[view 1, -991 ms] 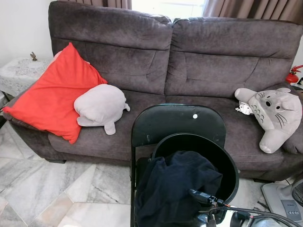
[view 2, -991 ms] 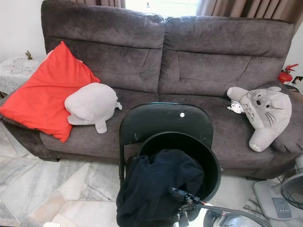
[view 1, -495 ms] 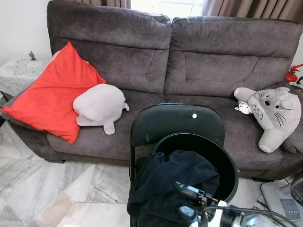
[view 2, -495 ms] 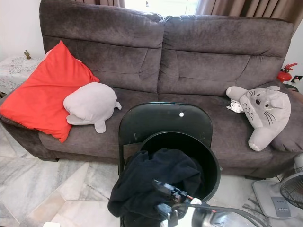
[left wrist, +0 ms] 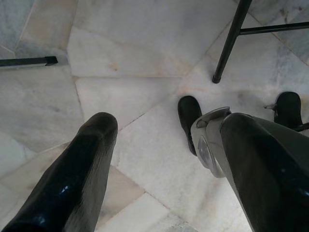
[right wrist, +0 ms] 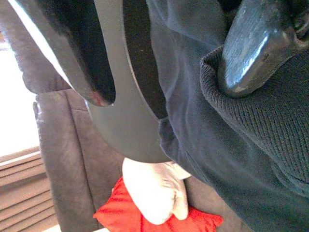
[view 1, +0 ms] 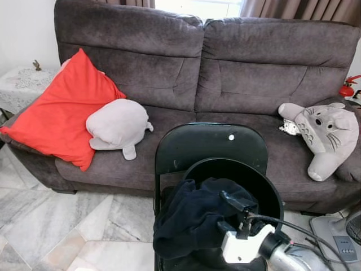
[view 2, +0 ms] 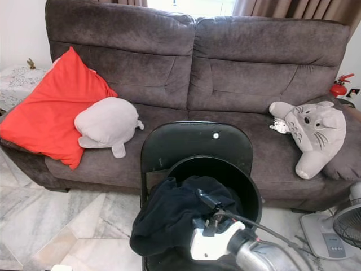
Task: Hang hanger
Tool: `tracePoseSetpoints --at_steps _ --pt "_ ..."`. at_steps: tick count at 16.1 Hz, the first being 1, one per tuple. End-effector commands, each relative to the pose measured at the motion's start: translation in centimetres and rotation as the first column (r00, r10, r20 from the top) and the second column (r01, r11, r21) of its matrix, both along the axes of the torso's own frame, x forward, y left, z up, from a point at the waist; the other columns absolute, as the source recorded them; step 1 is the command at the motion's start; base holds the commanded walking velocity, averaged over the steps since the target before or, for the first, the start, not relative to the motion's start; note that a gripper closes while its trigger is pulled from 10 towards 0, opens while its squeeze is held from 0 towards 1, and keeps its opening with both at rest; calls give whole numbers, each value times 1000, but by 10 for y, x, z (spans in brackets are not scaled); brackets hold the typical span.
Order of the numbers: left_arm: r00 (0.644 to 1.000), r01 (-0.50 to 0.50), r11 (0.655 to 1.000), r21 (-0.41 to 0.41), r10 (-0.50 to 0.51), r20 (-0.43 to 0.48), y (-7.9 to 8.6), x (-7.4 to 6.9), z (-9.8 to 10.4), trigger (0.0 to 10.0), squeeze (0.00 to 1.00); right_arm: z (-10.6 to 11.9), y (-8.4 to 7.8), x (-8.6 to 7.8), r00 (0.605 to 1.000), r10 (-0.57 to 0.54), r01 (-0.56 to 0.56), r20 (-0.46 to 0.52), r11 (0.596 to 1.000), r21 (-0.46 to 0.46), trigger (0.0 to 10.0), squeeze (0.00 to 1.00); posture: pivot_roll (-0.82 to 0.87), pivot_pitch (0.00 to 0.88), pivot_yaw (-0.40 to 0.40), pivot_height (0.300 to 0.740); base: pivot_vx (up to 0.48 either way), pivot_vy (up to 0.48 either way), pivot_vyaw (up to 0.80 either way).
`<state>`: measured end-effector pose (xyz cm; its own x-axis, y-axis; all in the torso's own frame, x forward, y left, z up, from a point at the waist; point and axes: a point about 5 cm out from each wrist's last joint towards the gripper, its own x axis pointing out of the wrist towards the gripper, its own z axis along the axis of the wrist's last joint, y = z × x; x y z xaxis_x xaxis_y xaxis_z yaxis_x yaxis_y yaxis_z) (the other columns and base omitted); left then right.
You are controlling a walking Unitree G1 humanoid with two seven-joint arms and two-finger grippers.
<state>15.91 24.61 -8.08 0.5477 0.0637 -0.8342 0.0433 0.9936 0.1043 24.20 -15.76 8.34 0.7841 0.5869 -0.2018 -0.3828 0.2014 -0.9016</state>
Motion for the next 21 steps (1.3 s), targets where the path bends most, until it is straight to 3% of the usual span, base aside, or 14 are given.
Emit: tracePoseSetpoints --at_steps 1,2,3,11,12,13,14,15,16,21 --pt "1000 0 1000 6 0 -20 1 -5 -2 10000 0 -1 -2 -1 1000 -12 12 -25 1000 17 9882 0 -109 72 -18 740 0 0 0" --pt "1000 -2 1000 7 2 -19 2 -5 -2 10000 0 -2 0 -2 999 -8 10 -49 999 35 1608 0 -108 72 -19 740 0 0 0" --pt "1000 -2 1000 7 2 -19 2 -5 -2 10000 0 -2 1 -2 998 -1 4 -59 999 43 0 0 -108 72 -19 740 0 0 0" --pt "1000 5 1000 1 -5 -24 1 -5 -2 10000 0 -21 0 -14 966 33 -24 -257 999 39 78 0 -111 66 -16 740 0 0 0" --pt "1000 6 1000 1 -6 -24 1 -5 -2 10000 0 -23 0 -15 961 33 -22 -275 999 43 1686 0 -111 66 -16 740 0 0 0" --pt "1000 7 1000 1 -7 -25 1 -5 -2 10000 0 -24 1 -16 959 32 -21 -282 999 40 9490 0 -111 64 -15 740 0 0 0" --pt "1000 8 1000 1 -8 -25 1 -5 -2 10000 0 -25 1 -17 956 29 -19 -293 999 38 10000 0 -112 63 -15 740 0 0 0" --pt "1000 8 1000 2 -8 -24 1 -5 -2 10000 0 -25 1 -17 957 26 -15 -288 999 40 10000 0 -112 63 -15 740 0 0 0" --pt "1000 8 1000 3 -8 -24 1 -5 -2 10000 0 -22 1 -13 962 16 1 -273 998 62 0 0 -112 63 -15 740 0 0 0" --pt "1000 6 1000 7 -5 -22 2 -5 -2 10000 0 -3 7 -6 976 19 25 -218 980 199 0 0 -110 65 -17 740 0 0 0"
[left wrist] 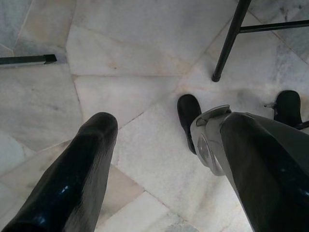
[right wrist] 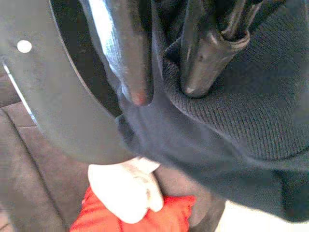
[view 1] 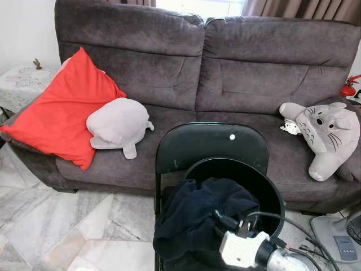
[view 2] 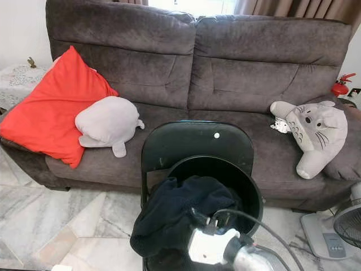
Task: Hang hanger
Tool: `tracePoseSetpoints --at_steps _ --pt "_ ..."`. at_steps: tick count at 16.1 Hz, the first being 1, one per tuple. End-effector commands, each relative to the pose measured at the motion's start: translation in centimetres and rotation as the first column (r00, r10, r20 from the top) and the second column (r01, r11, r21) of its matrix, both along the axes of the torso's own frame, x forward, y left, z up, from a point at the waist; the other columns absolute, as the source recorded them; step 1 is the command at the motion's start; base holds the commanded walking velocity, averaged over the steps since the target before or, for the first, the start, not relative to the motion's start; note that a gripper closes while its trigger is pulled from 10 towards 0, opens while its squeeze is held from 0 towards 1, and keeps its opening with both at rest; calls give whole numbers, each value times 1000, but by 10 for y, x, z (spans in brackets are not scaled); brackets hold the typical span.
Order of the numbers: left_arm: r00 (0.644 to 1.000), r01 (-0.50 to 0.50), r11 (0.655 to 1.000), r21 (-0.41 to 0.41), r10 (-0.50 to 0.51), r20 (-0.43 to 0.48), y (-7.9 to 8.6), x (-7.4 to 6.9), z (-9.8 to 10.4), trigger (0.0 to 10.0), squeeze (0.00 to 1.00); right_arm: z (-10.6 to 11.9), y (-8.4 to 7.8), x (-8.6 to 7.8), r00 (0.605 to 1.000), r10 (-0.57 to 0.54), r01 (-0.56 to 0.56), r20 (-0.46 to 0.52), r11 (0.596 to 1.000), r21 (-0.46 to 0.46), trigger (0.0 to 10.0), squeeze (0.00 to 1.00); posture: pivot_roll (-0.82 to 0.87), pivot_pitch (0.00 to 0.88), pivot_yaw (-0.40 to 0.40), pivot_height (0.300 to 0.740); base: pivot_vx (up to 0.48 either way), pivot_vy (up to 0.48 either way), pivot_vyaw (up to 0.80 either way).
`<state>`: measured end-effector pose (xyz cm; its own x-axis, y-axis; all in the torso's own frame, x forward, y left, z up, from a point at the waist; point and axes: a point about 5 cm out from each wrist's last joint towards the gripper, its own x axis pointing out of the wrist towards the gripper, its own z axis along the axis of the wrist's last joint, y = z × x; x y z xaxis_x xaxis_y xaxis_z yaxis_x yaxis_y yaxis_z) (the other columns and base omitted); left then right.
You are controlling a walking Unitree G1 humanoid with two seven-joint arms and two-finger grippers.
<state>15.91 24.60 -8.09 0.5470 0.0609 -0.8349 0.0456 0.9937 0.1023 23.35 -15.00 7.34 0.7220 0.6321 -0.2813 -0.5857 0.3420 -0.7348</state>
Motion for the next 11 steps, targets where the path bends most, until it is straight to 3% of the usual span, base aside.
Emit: tracePoseSetpoints --at_steps 1,6,11 --pt "1000 4 1000 9 -4 -21 2 -5 -2 10000 0 7 -1 2 1000 -21 21 18 999 38 0 0 -110 65 -17 740 0 0 0" --pt "1000 6 1000 10 -6 -21 2 -5 -2 10000 0 5 -2 2 998 -53 55 -24 995 83 0 0 -110 72 -17 740 0 0 0" --pt "1000 8 1000 14 -8 -20 2 -4 -1 10000 0 36 -5 16 983 -174 155 55 956 249 0 0 -115 73 -15 740 0 0 0"
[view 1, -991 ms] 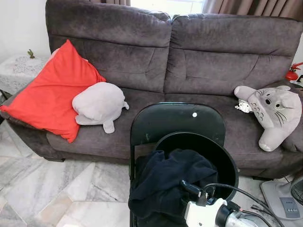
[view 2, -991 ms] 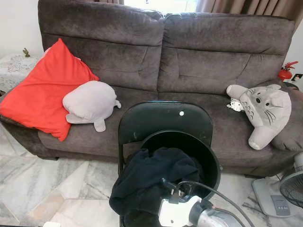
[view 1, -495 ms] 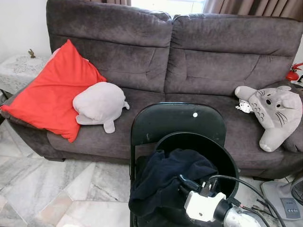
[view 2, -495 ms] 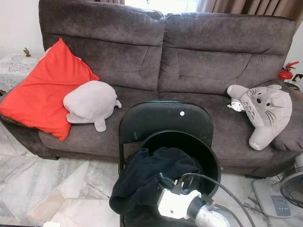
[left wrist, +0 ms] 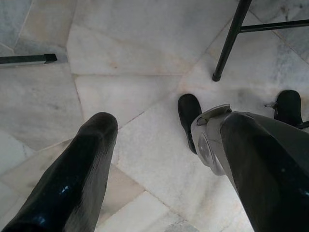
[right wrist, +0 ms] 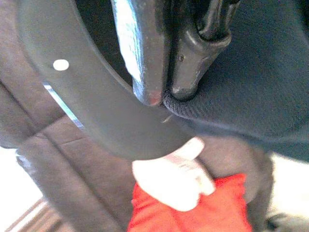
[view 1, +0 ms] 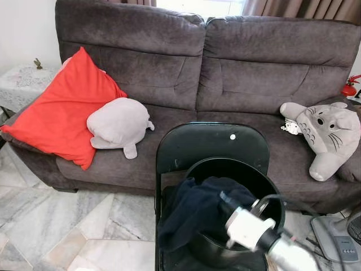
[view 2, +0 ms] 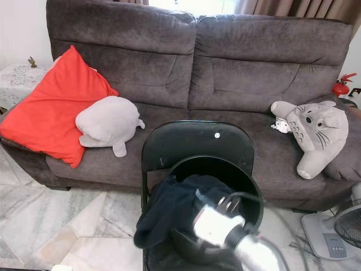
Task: Hang hanger
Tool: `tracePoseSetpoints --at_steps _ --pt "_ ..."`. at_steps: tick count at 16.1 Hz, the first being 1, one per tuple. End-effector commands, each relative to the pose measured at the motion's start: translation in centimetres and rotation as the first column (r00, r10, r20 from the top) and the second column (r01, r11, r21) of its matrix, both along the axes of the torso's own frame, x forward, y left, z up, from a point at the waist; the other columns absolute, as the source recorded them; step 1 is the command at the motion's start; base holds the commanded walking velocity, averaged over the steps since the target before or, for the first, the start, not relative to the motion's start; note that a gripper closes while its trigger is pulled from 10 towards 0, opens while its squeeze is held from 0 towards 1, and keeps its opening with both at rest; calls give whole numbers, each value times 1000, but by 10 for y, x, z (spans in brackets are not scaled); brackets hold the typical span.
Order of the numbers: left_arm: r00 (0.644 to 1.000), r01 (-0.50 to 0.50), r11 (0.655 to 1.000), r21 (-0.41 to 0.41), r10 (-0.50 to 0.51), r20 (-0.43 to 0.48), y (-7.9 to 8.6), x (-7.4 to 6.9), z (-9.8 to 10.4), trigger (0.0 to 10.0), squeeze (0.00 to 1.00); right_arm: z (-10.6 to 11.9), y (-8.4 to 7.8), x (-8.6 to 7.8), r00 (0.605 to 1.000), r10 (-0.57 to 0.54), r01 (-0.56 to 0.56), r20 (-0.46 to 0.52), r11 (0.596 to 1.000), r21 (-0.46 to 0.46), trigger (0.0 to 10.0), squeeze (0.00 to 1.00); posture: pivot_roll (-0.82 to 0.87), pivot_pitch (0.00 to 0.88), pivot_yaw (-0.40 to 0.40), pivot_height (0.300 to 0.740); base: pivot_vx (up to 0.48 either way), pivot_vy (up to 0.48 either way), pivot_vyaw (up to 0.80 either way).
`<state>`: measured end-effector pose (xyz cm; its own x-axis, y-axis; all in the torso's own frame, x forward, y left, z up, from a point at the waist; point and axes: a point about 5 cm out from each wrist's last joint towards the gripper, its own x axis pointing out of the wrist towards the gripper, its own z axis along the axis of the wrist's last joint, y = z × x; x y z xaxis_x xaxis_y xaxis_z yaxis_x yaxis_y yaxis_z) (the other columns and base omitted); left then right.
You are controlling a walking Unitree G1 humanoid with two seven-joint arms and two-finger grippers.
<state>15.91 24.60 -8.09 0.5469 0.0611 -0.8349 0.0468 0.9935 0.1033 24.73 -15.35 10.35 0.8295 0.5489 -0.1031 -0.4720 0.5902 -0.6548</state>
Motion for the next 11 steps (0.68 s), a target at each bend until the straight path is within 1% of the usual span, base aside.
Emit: tracePoseSetpoints --at_steps 1,3,4,6,7,8,9,11 --pt "1000 7 1000 13 -6 -20 2 -4 -1 10000 0 13 -1 3 999 -17 16 44 999 37 0 0 -115 73 -15 740 0 0 0" --pt "1000 8 1000 14 -8 -20 2 -4 -1 10000 0 28 6 -1 998 19 -24 66 997 77 0 0 -118 73 -16 740 0 0 0" --pt "1000 7 1000 14 -7 -19 2 -4 -1 10000 0 32 14 -7 996 82 -86 46 993 84 0 0 -120 74 -18 740 0 0 0" --pt "1000 6 1000 15 -6 -19 2 -4 -1 10000 0 34 23 -15 986 165 -166 22 983 82 0 0 -120 76 -19 740 0 0 0" --pt "1000 5 1000 15 -5 -19 2 -4 -1 10000 0 39 29 -22 972 235 -235 7 969 75 0 0 -120 75 -20 740 0 0 0" --pt "1000 5 1000 16 -5 -19 2 -4 -1 10000 0 46 32 -24 964 265 -265 14 962 69 0 0 -123 77 -18 740 0 0 0" --pt "1000 5 1000 16 -5 -19 2 -4 -1 10000 0 53 35 -25 956 294 -294 15 952 84 0 0 -127 77 -18 740 0 0 0" --pt "1000 7 1000 17 -7 -19 2 -4 -1 10000 0 69 46 -32 919 394 -393 4 915 85 0 0 -128 77 -20 740 0 0 0"
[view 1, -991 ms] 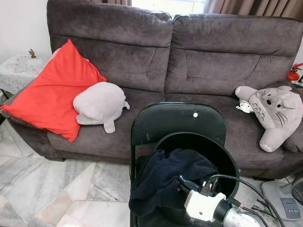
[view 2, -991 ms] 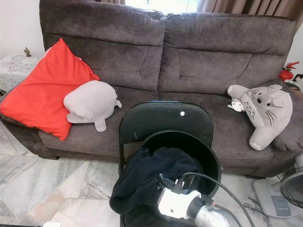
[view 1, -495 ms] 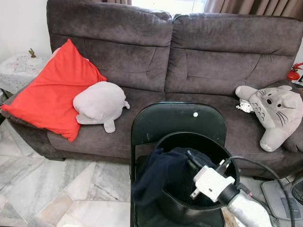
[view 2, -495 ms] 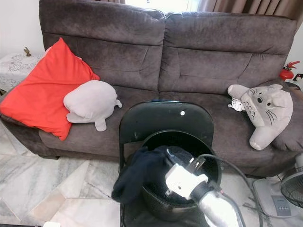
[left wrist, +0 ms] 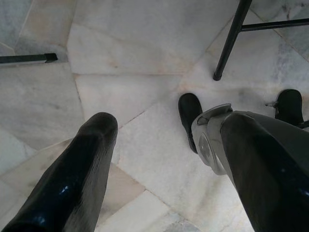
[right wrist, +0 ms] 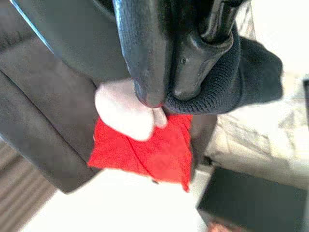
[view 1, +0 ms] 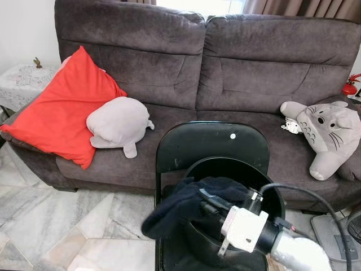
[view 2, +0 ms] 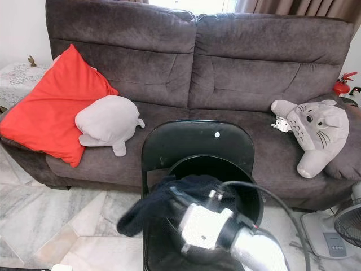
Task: Hang hanger
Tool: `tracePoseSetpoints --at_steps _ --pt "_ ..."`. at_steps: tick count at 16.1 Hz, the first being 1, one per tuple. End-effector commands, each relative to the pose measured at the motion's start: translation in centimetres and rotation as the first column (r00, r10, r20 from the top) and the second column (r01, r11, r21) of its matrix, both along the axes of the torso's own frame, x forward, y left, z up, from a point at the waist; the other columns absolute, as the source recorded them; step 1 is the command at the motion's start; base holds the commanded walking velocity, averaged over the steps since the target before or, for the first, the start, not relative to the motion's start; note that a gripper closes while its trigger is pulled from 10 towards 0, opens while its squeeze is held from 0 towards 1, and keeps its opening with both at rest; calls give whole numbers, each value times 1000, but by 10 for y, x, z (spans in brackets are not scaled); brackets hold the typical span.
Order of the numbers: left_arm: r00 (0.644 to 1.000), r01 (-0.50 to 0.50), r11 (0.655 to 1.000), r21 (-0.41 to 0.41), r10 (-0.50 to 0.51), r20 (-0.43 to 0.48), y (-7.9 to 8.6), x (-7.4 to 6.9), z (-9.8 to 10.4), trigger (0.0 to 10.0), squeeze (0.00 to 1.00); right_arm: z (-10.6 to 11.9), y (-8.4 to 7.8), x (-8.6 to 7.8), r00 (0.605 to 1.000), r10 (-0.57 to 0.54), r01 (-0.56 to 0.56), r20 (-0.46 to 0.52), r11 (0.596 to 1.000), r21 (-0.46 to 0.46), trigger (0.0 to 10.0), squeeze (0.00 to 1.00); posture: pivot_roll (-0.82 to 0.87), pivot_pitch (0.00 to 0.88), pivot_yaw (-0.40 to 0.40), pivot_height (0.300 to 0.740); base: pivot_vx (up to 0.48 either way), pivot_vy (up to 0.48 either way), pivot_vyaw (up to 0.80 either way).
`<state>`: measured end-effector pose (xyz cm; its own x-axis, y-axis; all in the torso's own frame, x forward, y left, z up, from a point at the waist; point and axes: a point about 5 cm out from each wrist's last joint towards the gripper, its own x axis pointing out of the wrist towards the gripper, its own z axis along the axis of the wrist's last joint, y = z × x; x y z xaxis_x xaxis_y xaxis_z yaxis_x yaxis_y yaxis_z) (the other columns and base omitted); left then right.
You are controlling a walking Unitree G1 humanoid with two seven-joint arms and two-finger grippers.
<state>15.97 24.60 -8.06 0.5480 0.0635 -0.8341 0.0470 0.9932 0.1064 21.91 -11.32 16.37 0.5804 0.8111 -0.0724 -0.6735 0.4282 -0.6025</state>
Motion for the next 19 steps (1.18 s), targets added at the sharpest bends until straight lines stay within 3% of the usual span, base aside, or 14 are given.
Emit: tracePoseSetpoints --at_steps 1,6,9,11,13,14,15,16,19 --pt "1000 8 1000 14 -7 -21 2 -5 -2 10000 0 10 8 -6 998 68 -68 -4 998 11 0 0 -127 77 -20 740 0 0 0" --pt "1000 6 1000 15 -5 -20 2 -5 -2 10000 0 -20 0 -28 959 155 -186 -239 976 -113 0 0 -126 77 -23 740 0 0 0" --pt "1000 14 1000 12 -13 -24 1 -5 -2 10000 0 -45 -21 -18 964 20 -83 -265 970 -227 0 0 -125 76 -23 740 0 0 0" --pt "1000 11 1000 15 -11 -22 2 -5 -2 10000 0 -55 -31 -9 971 -74 4 -227 956 -294 0 0 -117 75 -21 740 0 0 0" --pt "1000 12 1000 18 -11 -22 2 -5 -2 10000 0 -59 -42 2 961 -172 109 -215 955 -276 0 0 -123 74 -19 740 0 0 0" --pt "1000 14 1000 18 -14 -23 2 -5 -2 10000 0 -62 -44 4 952 -206 148 -227 957 -249 1412 0 -122 73 -19 740 0 0 0" --pt "1000 16 1000 18 -16 -24 2 -5 -2 10000 0 -63 -44 4 951 -209 153 -229 959 -240 3490 0 -119 73 -17 740 0 0 0" --pt "1000 17 1000 17 -16 -24 2 -5 -2 10000 0 -64 -44 4 950 -209 155 -233 961 -230 10000 0 -119 73 -17 740 0 0 0" --pt "1000 17 1000 22 -17 -25 2 -5 -2 10000 0 -66 -37 5 938 -192 155 -287 977 -147 10000 0 -116 71 -17 740 0 0 0"
